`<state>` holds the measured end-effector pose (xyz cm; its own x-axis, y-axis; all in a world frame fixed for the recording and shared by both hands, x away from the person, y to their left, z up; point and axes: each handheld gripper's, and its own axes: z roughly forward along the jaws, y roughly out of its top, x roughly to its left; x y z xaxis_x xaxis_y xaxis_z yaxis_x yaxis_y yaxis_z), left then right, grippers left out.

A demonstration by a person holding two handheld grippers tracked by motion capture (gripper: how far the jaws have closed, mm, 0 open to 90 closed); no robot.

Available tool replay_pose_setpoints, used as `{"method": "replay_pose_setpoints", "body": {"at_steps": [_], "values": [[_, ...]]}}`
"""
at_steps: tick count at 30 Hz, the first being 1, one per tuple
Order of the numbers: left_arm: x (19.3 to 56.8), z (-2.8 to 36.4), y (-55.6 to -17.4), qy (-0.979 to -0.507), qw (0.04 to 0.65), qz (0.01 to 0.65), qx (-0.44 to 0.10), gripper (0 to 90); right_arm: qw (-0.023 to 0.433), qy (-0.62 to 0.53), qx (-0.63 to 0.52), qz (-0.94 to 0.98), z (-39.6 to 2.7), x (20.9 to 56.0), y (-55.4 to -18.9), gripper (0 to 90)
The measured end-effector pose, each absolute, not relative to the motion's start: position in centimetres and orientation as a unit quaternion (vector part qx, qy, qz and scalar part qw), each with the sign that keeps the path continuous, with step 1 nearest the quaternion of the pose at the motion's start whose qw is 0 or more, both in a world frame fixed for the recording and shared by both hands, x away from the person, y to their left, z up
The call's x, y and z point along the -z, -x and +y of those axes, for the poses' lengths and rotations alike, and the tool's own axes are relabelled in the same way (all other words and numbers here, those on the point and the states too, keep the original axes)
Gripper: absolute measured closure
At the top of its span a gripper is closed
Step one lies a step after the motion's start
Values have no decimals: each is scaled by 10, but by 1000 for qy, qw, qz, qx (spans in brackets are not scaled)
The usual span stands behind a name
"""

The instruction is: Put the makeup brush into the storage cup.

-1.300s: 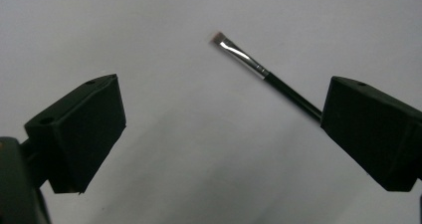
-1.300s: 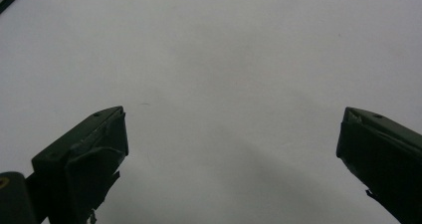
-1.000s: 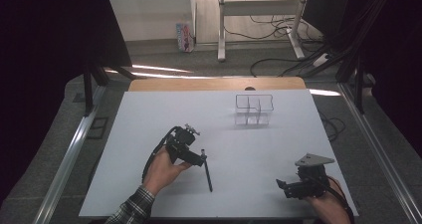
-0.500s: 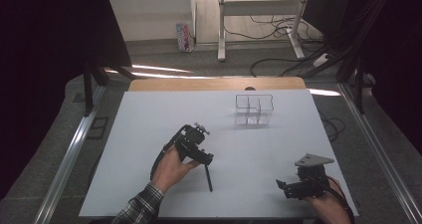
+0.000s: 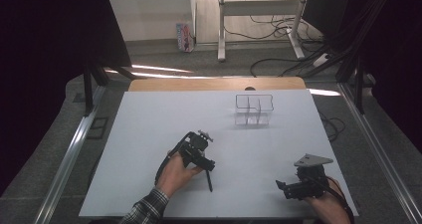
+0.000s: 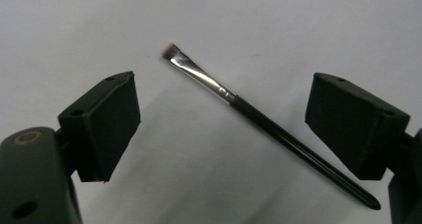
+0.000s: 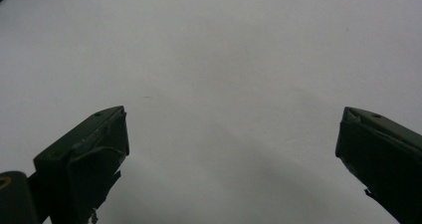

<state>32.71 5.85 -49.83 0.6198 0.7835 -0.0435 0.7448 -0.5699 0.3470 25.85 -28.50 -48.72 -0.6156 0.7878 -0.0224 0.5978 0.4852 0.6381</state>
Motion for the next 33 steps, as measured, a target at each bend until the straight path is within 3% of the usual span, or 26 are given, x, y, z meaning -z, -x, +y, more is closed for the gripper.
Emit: {"method": "replay_pose_setpoints", "body": {"at_steps": [7, 12, 16, 19, 24, 33], "values": [[510, 52, -325, -888, 153, 430, -55, 160, 157, -408, -298, 849, -285, 488, -259, 2], [511, 52, -323, -887, 150, 435, -39, 259, 156, -407, -297, 850, -285, 488, -259, 3], [508, 54, -323, -885, 144, 442, -31, 446, 156, -405, -295, 851, -285, 488, -259, 4], [505, 61, -323, -885, 139, 443, -29, 647, 156, -405, -295, 851, -285, 488, -259, 5], [505, 65, -323, -890, 136, 435, -24, 838, 155, -405, -294, 851, -285, 489, -259, 9], [506, 72, -325, -892, 155, 425, -10, 841, 155, -406, -294, 852, -285, 489, -259, 11]]}}
